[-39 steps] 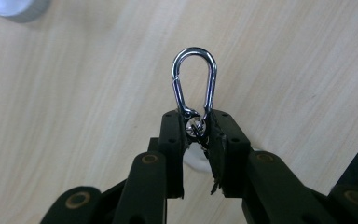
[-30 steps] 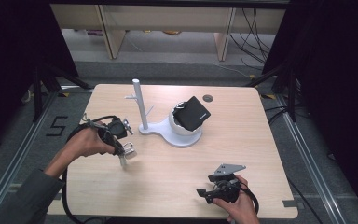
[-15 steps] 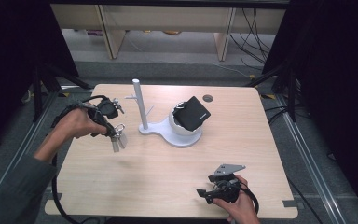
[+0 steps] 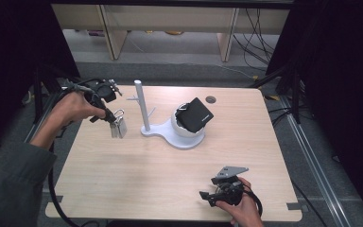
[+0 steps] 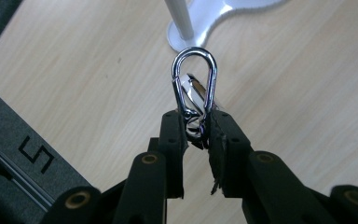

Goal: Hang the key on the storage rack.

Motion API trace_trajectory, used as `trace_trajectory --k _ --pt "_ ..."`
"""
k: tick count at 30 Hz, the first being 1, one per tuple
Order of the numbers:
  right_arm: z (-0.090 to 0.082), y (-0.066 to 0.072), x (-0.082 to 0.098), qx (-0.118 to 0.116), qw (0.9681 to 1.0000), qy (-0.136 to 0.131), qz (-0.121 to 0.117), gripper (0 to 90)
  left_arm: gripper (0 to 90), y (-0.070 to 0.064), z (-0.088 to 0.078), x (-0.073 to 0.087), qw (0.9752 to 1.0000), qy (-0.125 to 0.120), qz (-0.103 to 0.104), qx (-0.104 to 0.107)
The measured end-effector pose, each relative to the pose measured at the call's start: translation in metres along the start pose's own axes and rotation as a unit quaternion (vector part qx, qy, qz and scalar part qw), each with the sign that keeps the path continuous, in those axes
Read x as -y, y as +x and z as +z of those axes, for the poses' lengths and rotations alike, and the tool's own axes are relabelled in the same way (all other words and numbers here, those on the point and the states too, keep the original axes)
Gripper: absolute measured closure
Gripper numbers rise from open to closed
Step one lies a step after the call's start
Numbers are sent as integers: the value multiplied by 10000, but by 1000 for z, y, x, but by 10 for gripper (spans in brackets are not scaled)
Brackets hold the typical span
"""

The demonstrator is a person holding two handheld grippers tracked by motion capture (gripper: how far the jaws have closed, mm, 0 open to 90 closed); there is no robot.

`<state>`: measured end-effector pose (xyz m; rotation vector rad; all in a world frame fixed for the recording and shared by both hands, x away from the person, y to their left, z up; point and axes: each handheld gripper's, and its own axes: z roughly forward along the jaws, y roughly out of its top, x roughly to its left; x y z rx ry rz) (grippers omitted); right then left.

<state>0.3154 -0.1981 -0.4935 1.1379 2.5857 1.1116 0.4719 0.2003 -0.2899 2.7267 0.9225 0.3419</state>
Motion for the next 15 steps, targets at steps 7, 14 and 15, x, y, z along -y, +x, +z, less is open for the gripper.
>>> trace_trajectory --k 7,14,15 --pt "0 0 0 -5 10000 -4 -16 293 752 6 -8 -10 9999 -33 -83 -85" --pt "2 0 1 18 10000 -35 -11 294 752 10 -8 -20 9995 -146 -224 -138" --pt "1 0 1 12 10000 27 0 293 752 10 -8 -21 9994 -175 -245 -158"
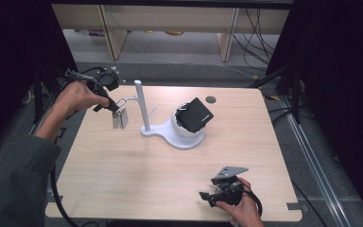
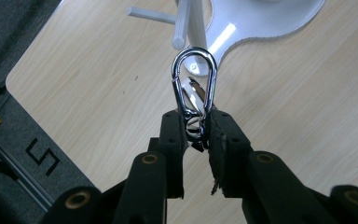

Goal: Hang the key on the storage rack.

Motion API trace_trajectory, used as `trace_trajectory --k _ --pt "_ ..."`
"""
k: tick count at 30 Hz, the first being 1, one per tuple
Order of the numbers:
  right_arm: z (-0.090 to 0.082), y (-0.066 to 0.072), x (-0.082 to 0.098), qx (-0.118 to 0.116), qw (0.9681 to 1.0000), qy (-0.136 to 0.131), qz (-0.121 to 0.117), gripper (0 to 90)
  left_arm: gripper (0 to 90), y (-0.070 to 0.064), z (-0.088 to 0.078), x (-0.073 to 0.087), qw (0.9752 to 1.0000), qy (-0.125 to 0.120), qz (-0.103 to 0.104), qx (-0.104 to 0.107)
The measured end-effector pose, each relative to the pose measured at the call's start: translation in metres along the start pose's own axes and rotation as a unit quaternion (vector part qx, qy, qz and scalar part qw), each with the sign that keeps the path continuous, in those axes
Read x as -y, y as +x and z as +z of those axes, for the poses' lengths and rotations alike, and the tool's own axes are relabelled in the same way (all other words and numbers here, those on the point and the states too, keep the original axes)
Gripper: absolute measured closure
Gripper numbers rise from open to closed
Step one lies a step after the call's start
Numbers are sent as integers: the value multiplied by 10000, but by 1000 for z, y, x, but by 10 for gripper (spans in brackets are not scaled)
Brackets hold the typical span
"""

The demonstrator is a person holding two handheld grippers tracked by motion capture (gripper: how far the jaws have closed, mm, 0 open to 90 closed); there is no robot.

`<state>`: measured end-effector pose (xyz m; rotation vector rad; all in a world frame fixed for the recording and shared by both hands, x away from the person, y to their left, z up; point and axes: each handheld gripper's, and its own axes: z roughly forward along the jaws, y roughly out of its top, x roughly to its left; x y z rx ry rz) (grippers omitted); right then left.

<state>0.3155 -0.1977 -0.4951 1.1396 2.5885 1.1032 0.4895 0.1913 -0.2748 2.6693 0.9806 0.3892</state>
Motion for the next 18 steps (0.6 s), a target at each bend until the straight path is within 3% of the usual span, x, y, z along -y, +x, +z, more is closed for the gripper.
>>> trace_trajectory --k 6,7,11,18 --pt "-1 1 0 -40 9999 101 78 293 752 1 4 -8 10000 54 -10 -12" --pt "-1 0 0 3 10000 23 -9 293 752 1 5 -9 10000 94 6 -16" --pt "1 0 1 8 10000 -60 7 293 752 0 10 -14 9999 100 12 -60" --pt "0 0 0 6 10000 -56 5 293 752 3 17 -18 9998 186 -53 -107"
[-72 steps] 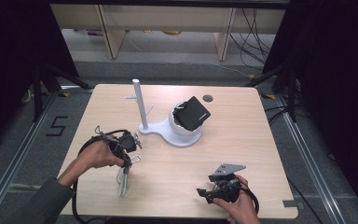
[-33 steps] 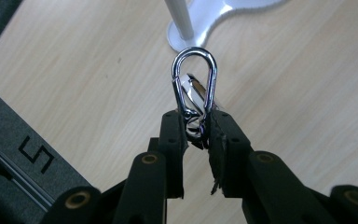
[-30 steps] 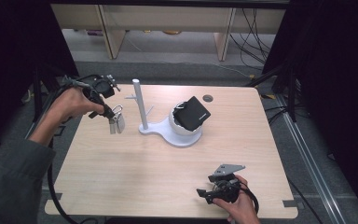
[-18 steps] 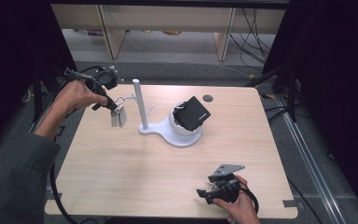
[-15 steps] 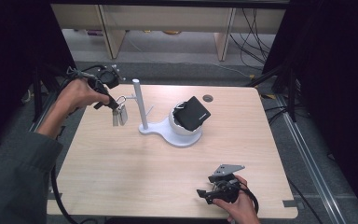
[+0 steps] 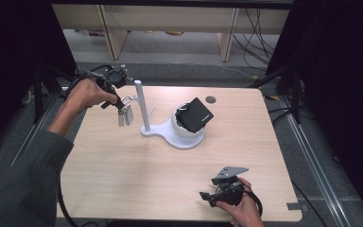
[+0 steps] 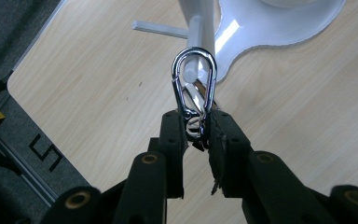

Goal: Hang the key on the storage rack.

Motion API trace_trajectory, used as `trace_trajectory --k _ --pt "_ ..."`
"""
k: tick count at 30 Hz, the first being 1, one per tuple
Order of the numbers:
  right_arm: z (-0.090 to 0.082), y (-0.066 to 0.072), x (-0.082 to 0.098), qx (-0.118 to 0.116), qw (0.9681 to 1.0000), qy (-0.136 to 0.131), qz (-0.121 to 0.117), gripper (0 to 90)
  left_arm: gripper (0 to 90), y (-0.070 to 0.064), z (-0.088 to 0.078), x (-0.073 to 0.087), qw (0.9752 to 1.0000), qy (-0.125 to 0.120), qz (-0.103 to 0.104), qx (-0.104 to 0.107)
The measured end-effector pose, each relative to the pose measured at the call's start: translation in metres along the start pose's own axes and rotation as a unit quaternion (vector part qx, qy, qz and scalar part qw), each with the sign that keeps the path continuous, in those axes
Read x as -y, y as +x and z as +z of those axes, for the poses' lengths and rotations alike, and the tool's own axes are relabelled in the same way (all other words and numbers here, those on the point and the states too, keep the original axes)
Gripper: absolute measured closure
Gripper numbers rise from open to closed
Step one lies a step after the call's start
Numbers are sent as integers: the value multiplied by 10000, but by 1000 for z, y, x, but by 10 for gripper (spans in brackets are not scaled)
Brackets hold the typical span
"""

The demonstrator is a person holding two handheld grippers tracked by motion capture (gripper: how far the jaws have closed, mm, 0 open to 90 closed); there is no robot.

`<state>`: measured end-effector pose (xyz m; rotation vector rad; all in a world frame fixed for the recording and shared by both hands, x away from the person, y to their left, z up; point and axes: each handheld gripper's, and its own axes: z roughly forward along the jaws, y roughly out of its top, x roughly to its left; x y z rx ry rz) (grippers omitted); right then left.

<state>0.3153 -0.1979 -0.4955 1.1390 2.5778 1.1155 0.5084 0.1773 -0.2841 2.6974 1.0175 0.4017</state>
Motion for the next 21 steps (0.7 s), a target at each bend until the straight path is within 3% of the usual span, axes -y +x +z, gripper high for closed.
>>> trace_trajectory --k 4,5,7,18,21 --pt "-1 0 0 -24 9999 80 -59 293 752 0 4 -2 10000 18 12 68" --pt "-1 1 0 -50 9999 137 58 293 752 0 6 -2 10000 58 -12 44" --pt "-1 0 -1 -37 9999 98 -48 293 752 -1 8 -3 10000 -2 3 39" --pt "0 0 -1 -90 9999 83 -94 293 749 -4 18 -8 10000 -3 61 33" --pt "0 0 -1 -96 9998 113 -106 293 787 -3 19 -9 9998 -163 -61 -29"
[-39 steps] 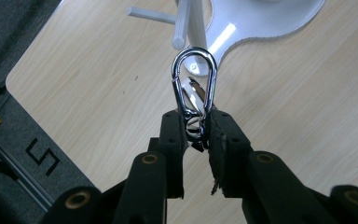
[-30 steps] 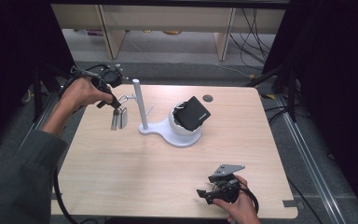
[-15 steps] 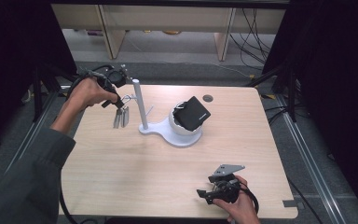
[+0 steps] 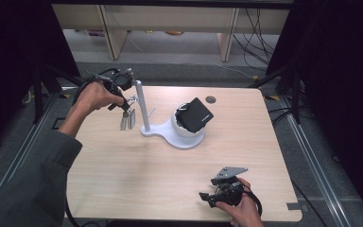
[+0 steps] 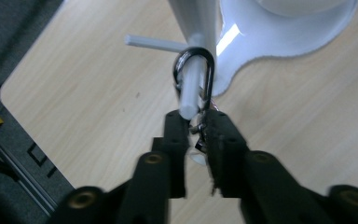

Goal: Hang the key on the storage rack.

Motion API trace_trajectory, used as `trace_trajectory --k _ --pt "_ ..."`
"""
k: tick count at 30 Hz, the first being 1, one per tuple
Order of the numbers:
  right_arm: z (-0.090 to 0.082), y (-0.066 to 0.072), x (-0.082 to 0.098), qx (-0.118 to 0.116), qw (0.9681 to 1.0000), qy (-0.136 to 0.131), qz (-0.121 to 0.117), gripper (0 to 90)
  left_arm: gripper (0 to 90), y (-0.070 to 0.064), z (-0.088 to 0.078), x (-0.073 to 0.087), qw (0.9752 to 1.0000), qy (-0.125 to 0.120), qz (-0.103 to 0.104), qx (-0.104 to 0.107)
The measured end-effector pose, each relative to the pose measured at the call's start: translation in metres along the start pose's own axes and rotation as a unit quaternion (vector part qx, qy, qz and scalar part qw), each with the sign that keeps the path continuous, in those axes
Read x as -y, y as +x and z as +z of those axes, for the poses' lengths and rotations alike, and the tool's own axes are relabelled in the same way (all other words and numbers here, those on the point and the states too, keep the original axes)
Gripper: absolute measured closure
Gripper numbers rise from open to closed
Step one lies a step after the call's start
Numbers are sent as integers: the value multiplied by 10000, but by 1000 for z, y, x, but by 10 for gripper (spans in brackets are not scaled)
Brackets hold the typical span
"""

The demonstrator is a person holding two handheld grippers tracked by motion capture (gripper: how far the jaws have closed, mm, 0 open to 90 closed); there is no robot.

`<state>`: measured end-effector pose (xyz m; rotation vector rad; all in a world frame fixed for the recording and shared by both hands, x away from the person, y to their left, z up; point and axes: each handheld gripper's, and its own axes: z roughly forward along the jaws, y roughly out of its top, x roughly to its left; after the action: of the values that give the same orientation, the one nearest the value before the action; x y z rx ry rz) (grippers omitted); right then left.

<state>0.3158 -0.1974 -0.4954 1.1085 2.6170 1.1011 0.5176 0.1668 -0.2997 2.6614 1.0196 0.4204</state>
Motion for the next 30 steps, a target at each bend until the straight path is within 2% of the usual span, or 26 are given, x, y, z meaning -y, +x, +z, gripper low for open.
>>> trace_trajectory --k 2,3,4,8,9,17,23,26,28,30 --pt "1 0 0 -50 10000 -83 14 293 776 0 -1 -1 9999 8 101 17" --pt "1 0 0 -50 10000 -83 14 293 776 -2 -1 -2 10000 -4 76 15" --pt "0 1 0 50 10000 -24 46 293 767 -2 -1 -2 10000 14 85 0" --pt "0 1 1 24 9999 -96 69 293 750 -3 -2 0 10000 47 83 -8" --pt "-1 1 0 33 10000 -26 44 293 742 -2 -3 0 10000 29 80 1" --pt "0 1 0 48 10000 -12 64 293 687 -3 -5 5 9999 102 65 24" --pt "-1 1 0 27 10000 -25 58 293 630 -7 -7 14 9999 53 4 156" --pt "-1 1 0 25 10000 -32 56 294 592 -8 -4 20 9999 89 -10 114" --pt "-1 2 0 8 9999 -21 120 293 578 -9 -2 24 9999 -5 -14 162" --pt "-1 1 0 48 9999 -127 107 293 547 -10 -2 29 9998 -45 -33 188"
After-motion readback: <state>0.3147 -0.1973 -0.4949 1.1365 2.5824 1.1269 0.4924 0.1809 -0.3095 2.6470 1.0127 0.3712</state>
